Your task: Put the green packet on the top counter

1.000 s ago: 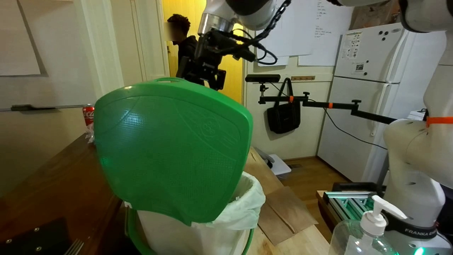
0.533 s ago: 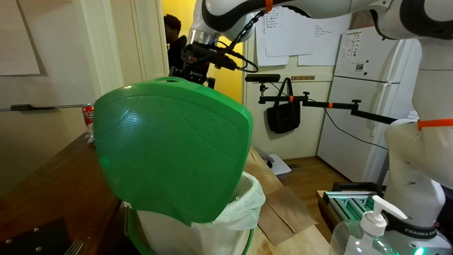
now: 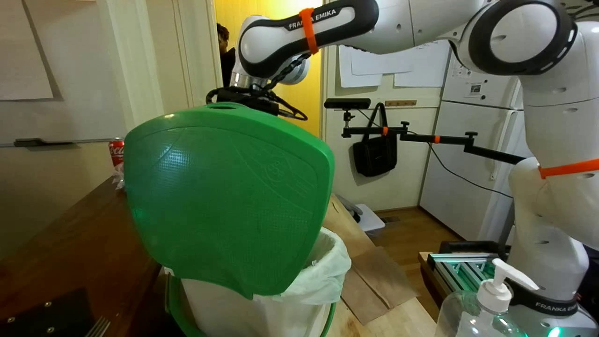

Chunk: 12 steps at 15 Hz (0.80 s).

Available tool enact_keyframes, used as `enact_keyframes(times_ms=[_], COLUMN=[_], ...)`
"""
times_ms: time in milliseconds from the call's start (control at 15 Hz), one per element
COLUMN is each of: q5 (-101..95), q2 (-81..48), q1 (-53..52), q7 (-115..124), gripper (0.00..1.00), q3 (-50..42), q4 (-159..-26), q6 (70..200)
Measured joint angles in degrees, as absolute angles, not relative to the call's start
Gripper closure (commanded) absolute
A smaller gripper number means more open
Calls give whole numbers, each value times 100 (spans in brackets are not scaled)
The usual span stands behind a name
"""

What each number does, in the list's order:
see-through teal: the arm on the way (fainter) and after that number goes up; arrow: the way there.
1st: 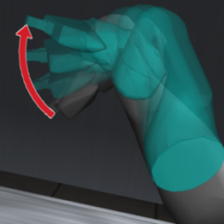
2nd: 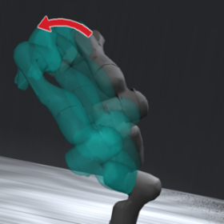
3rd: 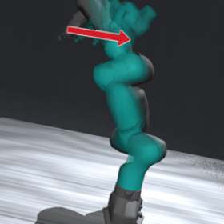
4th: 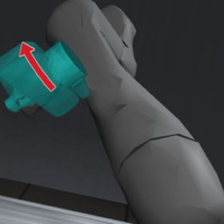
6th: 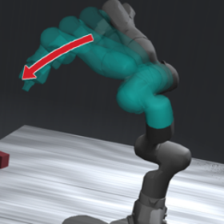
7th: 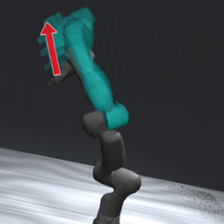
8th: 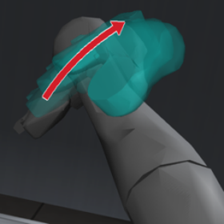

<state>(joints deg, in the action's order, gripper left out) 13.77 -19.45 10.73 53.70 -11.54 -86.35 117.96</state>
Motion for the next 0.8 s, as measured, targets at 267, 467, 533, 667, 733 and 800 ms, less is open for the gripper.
enact_keyframes(times_ms=[267, 467, 533, 667, 733, 800], q5=[1634, 1649, 1649, 1646, 1643, 1643], q2=[-2551, -2890, -2977, -3099, -3140, -3163], q1=[1164, 1189, 1193, 1196, 1194, 1192], q7=[6255, 6745, 6861, 7044, 7115, 7181], gripper=[42, 65, 73, 89, 96, 99], q3=[-1191, -1207, -1211, -1213, -1211, -1207], q4=[-8183, -7979, -7926, -7849, -7821, -7800], q6=[11982, 12214, 12251, 12253, 12253, 12244])
